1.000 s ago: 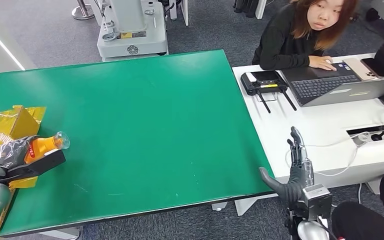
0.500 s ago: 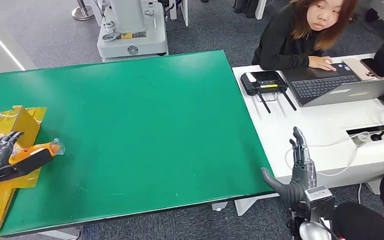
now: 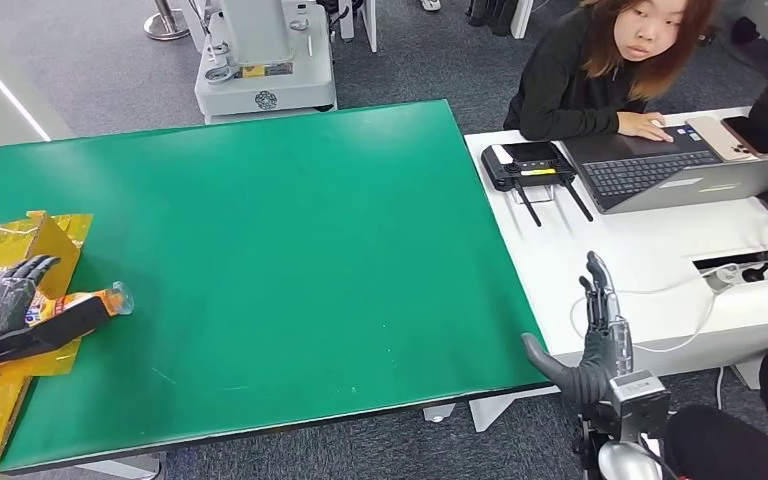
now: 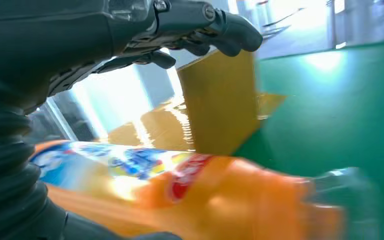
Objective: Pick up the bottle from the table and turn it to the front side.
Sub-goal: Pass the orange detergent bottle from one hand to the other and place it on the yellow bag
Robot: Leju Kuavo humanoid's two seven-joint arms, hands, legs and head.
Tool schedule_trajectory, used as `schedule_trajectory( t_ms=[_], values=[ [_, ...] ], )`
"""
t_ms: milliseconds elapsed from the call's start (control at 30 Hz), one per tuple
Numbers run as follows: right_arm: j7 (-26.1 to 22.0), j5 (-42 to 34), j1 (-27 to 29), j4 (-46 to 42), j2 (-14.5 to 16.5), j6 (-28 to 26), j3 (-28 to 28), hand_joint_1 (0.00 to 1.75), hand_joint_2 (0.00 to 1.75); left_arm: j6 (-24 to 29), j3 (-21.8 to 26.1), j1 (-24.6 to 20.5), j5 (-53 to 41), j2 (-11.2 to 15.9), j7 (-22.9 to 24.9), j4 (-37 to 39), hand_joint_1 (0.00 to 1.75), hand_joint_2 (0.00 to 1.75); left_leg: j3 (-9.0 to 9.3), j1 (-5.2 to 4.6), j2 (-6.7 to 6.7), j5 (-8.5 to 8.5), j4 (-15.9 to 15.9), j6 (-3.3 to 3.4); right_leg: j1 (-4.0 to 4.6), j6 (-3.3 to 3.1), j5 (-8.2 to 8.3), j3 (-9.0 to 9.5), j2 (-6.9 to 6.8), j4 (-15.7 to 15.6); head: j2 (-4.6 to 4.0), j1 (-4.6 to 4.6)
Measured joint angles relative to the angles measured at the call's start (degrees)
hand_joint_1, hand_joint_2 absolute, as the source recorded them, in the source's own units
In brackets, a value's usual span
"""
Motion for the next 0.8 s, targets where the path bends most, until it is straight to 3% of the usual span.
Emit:
schedule_trajectory(
  t_ms=[200, 467, 800],
  values=[
    [-0.1, -0.2, 0.0, -0.3, 0.3, 1.0, -0.4, 0.00, 1.75, -2.1, 0.6, 5.1, 9.5, -2.2, -6.4, -9.1, 0.00, 1.75, 0.00, -0.03, -0.03, 0.00, 0.0, 0.00, -0.03, 0.01, 0.00, 0.00, -0.03, 0.0, 0.00, -0.01],
    [-0.3, -0.8, 0.3, -2.7, 1.4, 2.0, -1.3, 0.00, 1.75, -2.6, 0.4, 12.8, 21.3, -8.3, -7.8, -27.4, 0.00, 1.75, 0.00, -0.04, -0.05, -0.02, 0.0, 0.02, -0.05, 0.02, 0.00, 0.01, -0.06, 0.0, 0.00, 0.00],
    [-1.7, -0.7, 4.7, -9.8, 3.8, 1.0, 0.7, 0.00, 1.75, -0.4, -5.4, 21.5, 37.0, -16.0, -12.6, -44.1, 0.00, 1.75, -0.01, -0.04, -0.03, -0.08, 0.0, 0.07, -0.04, 0.03, -0.05, 0.01, -0.05, 0.0, 0.00, -0.01]
  ],
)
